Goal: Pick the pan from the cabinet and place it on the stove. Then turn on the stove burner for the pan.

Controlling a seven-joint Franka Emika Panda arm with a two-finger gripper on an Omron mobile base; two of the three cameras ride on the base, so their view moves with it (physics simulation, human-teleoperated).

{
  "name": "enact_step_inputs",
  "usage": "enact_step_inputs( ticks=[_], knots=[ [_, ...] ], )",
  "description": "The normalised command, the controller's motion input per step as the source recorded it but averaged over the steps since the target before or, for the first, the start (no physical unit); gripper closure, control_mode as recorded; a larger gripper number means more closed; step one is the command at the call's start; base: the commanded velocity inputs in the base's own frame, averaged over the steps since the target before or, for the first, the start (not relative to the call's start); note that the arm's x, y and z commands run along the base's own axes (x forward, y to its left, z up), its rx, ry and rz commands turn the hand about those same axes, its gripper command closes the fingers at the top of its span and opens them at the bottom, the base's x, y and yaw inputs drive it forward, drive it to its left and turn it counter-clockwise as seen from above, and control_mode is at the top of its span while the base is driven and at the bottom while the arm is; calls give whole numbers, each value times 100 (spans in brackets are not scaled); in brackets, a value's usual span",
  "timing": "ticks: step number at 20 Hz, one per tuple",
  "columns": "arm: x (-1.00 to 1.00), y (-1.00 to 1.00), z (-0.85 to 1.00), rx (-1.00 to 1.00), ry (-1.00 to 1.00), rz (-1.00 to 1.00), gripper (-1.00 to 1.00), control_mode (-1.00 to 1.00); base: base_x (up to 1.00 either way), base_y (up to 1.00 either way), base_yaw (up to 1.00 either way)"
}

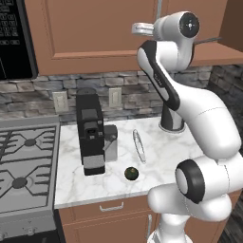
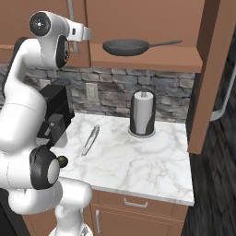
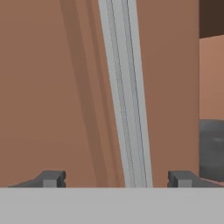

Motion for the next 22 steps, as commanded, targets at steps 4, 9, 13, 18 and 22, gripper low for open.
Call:
enact_step_inputs(
  ticks=[4, 9, 13, 18, 22],
  knots=[
    [28, 17, -11, 0, 0, 0, 100, -100, 0, 0, 0],
    [2, 3, -5, -3, 1, 0, 100, -100, 0, 0, 0],
    [0, 0, 0, 0, 0, 0, 100, -100, 0, 0, 0],
    [-14, 24, 10, -1, 0, 0, 100, -100, 0, 0, 0],
    [-28, 42, 28, -2, 0, 0, 100, -100, 0, 0, 0]
  ],
)
